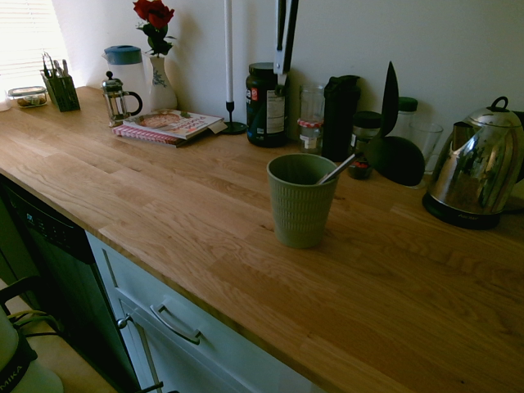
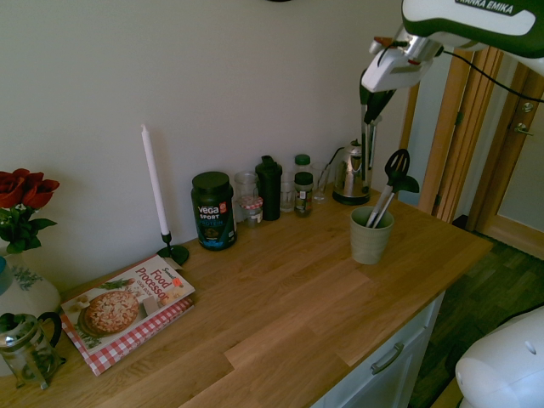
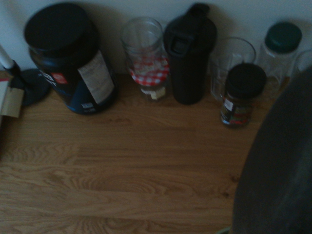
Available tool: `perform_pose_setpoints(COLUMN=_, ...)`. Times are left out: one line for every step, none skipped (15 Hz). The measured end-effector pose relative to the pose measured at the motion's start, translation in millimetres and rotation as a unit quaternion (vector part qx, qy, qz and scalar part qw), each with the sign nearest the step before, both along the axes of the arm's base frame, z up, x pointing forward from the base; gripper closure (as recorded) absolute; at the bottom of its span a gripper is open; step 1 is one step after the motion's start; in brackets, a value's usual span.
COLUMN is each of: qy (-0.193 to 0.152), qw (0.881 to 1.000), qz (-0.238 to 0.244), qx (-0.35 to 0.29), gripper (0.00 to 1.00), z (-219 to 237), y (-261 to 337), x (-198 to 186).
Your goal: Put the tongs back in the holder
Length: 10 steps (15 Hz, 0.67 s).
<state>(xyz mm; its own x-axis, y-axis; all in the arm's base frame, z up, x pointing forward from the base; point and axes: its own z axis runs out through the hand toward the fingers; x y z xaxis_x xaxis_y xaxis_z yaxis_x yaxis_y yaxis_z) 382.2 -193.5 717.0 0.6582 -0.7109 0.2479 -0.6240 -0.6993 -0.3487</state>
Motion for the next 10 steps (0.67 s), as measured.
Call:
perform_pose_setpoints(qy=0.006, qw=1.0, qz=-0.004, qx=0.002, gripper=1.0, z=-18.9, y=-10.8, x=-0.7)
perform_pose_setpoints(qy=0.013, qw=1.0, qz=-0.007, qx=0.006, gripper=1.0, z=-37.2, y=-19.9, x=-2.1)
perform_pose_setpoints(qy=0.021, qw=1.0, qz=-0.011, qx=0.011, gripper=1.0, z=-55.5, y=-27.4, x=-3.9)
perform_pose_setpoints(qy=0.029, qw=0.999, qz=-0.013, qx=0.017, gripper=1.0, z=-72.5, y=-32.2, x=-5.4)
perform_pose_setpoints(qy=0.036, qw=0.999, qz=-0.012, qx=0.022, gripper=1.0, z=-89.4, y=-35.5, x=-6.1)
perform_pose_setpoints(qy=0.037, qw=0.999, qz=-0.01, qx=0.024, gripper=1.0, z=-103.7, y=-38.1, x=-6.3)
perform_pose_setpoints(qy=0.035, qw=0.999, qz=-0.007, qx=0.026, gripper=1.0, z=-116.0, y=-39.4, x=-5.9)
perform_pose_setpoints(qy=0.034, qw=0.999, qz=-0.005, qx=0.029, gripper=1.0, z=-128.3, y=-39.6, x=-5.3)
perform_pose_setpoints(qy=0.032, qw=0.999, qz=-0.002, qx=0.034, gripper=1.0, z=-139.3, y=-39.1, x=-4.9)
perform_pose_setpoints(qy=0.03, qw=0.999, qz=0.001, qx=0.038, gripper=1.0, z=-150.2, y=-38.1, x=-4.6)
